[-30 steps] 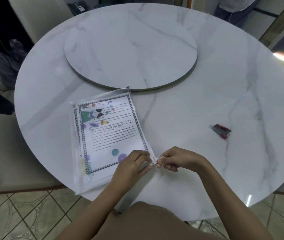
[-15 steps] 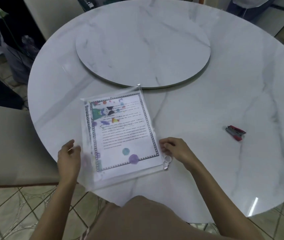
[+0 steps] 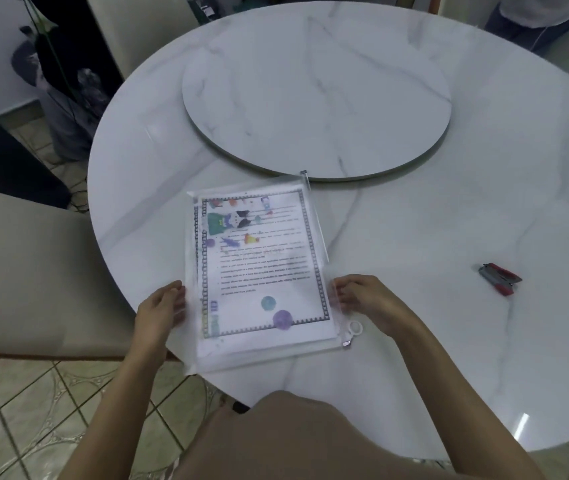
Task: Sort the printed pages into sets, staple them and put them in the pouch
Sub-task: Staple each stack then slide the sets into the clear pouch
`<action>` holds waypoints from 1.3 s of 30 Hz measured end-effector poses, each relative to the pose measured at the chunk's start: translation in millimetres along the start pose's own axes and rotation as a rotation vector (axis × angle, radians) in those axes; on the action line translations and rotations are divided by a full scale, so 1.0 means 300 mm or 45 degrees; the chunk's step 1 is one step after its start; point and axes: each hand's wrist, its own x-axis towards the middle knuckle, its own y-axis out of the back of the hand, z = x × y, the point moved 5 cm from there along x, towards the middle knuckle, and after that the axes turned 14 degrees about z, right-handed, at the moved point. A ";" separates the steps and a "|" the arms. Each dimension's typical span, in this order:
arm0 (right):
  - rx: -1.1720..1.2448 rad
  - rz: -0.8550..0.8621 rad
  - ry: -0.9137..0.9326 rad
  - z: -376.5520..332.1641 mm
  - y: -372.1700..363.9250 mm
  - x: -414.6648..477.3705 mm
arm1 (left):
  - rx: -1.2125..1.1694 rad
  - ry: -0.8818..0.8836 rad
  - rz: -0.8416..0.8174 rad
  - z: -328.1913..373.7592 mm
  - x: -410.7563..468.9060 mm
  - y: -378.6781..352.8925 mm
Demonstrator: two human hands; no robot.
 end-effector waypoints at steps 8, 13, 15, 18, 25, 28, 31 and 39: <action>0.120 -0.171 -0.119 -0.006 0.011 -0.021 | 0.094 -0.124 -0.007 0.004 -0.001 0.004; -0.098 0.147 0.103 0.014 0.068 -0.026 | 0.563 -0.674 0.160 0.053 -0.063 -0.043; -0.223 0.262 0.201 0.014 0.101 -0.043 | 0.558 -0.962 0.071 0.065 -0.154 -0.116; -0.530 0.171 0.294 0.021 0.111 -0.077 | 0.507 -1.316 -0.303 0.047 -0.323 -0.253; -0.893 0.090 0.481 0.029 0.063 -0.128 | 0.676 -2.068 -0.805 -0.072 -0.503 -0.466; -0.889 0.083 0.461 0.032 0.073 -0.136 | 0.654 -2.115 -0.726 -0.080 -0.491 -0.462; -0.809 0.022 0.351 0.048 0.090 -0.144 | 0.579 -2.101 -0.681 -0.074 -0.498 -0.430; -0.344 -0.110 0.074 0.088 0.082 -0.176 | 0.385 -2.194 -0.587 -0.047 -0.518 -0.389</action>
